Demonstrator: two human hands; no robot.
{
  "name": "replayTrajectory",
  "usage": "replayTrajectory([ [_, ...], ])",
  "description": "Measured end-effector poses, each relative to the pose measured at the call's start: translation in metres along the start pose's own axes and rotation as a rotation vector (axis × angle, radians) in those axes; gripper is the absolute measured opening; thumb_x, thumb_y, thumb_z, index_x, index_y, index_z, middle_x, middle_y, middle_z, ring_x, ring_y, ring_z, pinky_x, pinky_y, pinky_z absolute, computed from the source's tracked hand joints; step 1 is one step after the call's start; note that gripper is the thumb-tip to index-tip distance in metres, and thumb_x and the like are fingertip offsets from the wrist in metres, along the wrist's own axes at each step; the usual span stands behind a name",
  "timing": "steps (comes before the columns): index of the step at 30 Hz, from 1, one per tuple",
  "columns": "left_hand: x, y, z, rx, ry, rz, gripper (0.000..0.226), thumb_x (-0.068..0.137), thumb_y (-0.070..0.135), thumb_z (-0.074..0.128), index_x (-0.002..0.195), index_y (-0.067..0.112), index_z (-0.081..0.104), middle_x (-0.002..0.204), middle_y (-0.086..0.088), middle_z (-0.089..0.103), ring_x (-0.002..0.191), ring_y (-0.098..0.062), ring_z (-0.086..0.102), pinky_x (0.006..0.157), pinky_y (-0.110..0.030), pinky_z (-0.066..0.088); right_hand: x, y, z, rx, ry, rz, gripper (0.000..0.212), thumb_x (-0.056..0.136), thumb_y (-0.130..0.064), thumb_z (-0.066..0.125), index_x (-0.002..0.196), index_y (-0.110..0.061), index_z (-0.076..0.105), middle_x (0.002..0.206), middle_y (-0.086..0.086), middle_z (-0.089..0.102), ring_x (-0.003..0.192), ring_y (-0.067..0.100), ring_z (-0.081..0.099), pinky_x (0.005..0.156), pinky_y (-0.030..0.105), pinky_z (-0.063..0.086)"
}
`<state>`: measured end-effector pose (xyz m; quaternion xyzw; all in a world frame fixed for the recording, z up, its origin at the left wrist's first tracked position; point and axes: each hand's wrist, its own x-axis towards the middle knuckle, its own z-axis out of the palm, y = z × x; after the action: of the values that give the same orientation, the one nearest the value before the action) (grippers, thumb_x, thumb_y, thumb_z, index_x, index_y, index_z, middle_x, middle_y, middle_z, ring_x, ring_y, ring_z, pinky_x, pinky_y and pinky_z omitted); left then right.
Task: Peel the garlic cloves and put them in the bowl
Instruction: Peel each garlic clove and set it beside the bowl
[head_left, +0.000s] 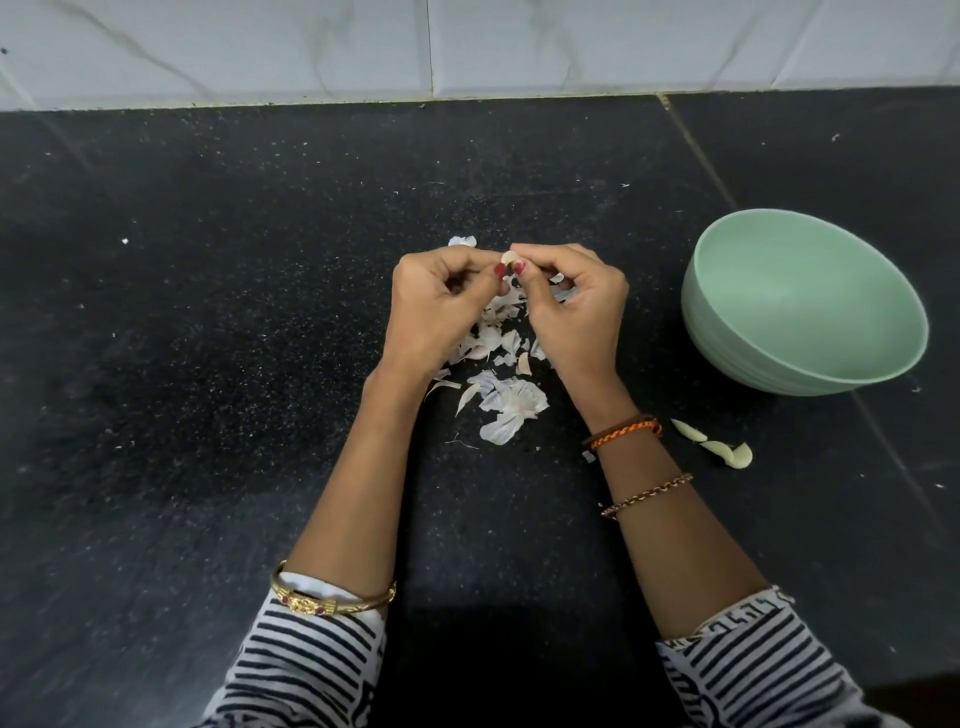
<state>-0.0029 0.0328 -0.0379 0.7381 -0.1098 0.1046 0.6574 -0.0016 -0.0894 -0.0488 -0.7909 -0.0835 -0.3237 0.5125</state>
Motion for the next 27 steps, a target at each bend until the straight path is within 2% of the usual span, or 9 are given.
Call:
replayTrajectory([
  [4, 0.001, 0.001, 0.003, -0.009, 0.036, -0.042, 0.009, 0.078, 0.015, 0.066, 0.073, 0.022, 0.069, 0.062, 0.008, 0.065, 0.063, -0.021, 0.057, 0.061, -0.036, 0.052, 0.000, 0.002, -0.001, -0.002, -0.024, -0.017, 0.012, 0.077, 0.000, 0.066, 0.086, -0.004, 0.073, 0.084, -0.006, 0.065, 0.080, 0.014, 0.064, 0.074, 0.012, 0.046],
  [8, -0.001, 0.003, 0.006, -0.075, 0.091, -0.077, 0.012, 0.075, 0.006, 0.063, 0.067, 0.013, 0.066, 0.063, -0.014, 0.059, 0.059, -0.021, 0.048, 0.052, -0.022, 0.041, 0.000, 0.002, -0.001, 0.027, -0.050, -0.040, 0.011, 0.077, -0.002, 0.067, 0.086, -0.004, 0.073, 0.083, -0.005, 0.066, 0.078, 0.010, 0.062, 0.072, 0.016, 0.048],
  [11, -0.001, 0.004, 0.007, -0.104, 0.144, -0.080, 0.013, 0.072, 0.007, 0.063, 0.060, 0.013, 0.063, 0.057, -0.006, 0.057, 0.053, -0.012, 0.046, 0.049, -0.019, 0.039, -0.001, -0.001, 0.000, 0.030, -0.061, -0.059, 0.011, 0.077, -0.002, 0.066, 0.086, -0.004, 0.073, 0.081, -0.006, 0.065, 0.076, 0.009, 0.061, 0.070, 0.014, 0.047],
  [15, -0.001, 0.006, 0.009, -0.134, 0.173, -0.075, 0.016, 0.069, 0.005, 0.063, 0.056, 0.015, 0.061, 0.051, 0.007, 0.056, 0.050, -0.003, 0.045, 0.049, -0.016, 0.039, -0.001, -0.005, -0.001, 0.069, -0.055, -0.008, 0.012, 0.078, -0.001, 0.065, 0.087, -0.004, 0.073, 0.081, -0.006, 0.066, 0.077, 0.012, 0.063, 0.072, 0.014, 0.048],
  [19, 0.001, 0.007, 0.010, -0.159, 0.168, -0.081, 0.017, 0.069, 0.005, 0.063, 0.054, 0.014, 0.060, 0.050, 0.011, 0.056, 0.050, -0.003, 0.046, 0.052, -0.016, 0.041, -0.001, -0.016, -0.001, 0.445, -0.023, 0.279, 0.017, 0.082, 0.005, 0.060, 0.090, -0.007, 0.069, 0.076, -0.007, 0.068, 0.077, 0.004, 0.065, 0.072, 0.017, 0.050],
  [22, -0.002, 0.006, 0.012, -0.106, 0.135, -0.086, 0.019, 0.070, 0.006, 0.063, 0.053, 0.008, 0.056, 0.051, -0.001, 0.051, 0.052, -0.011, 0.043, 0.054, -0.023, 0.041, 0.000, -0.019, 0.001, 0.586, 0.038, 0.470, 0.019, 0.085, 0.005, 0.057, 0.080, -0.009, 0.068, 0.076, -0.009, 0.069, 0.074, -0.001, 0.063, 0.070, 0.014, 0.048],
  [24, -0.003, 0.004, 0.010, -0.077, 0.133, -0.073, 0.019, 0.068, 0.007, 0.060, 0.053, -0.002, 0.053, 0.052, -0.017, 0.051, 0.054, -0.019, 0.043, 0.056, -0.030, 0.040, 0.002, -0.017, -0.001, 0.600, 0.090, 0.522, 0.017, 0.088, 0.003, 0.055, 0.083, -0.009, 0.067, 0.083, -0.006, 0.068, 0.068, -0.004, 0.060, 0.066, 0.012, 0.046],
  [26, -0.002, 0.002, 0.006, -0.026, 0.132, -0.045, 0.031, 0.066, 0.018, 0.056, 0.055, -0.010, 0.050, 0.056, -0.029, 0.051, 0.056, -0.023, 0.043, 0.055, -0.032, 0.038, 0.002, -0.014, -0.002, 0.489, 0.091, 0.452, 0.017, 0.088, 0.002, 0.056, 0.090, -0.010, 0.067, 0.086, -0.006, 0.066, 0.071, -0.003, 0.060, 0.068, 0.014, 0.047],
  [27, -0.002, 0.002, 0.005, 0.011, 0.129, -0.031, 0.038, 0.066, 0.025, 0.053, 0.054, -0.011, 0.048, 0.054, -0.028, 0.050, 0.054, -0.021, 0.041, 0.052, -0.029, 0.036, 0.002, -0.014, -0.001, 0.401, 0.062, 0.387, 0.017, 0.087, 0.002, 0.057, 0.093, -0.011, 0.068, 0.085, -0.008, 0.066, 0.073, -0.002, 0.061, 0.070, 0.014, 0.048],
])
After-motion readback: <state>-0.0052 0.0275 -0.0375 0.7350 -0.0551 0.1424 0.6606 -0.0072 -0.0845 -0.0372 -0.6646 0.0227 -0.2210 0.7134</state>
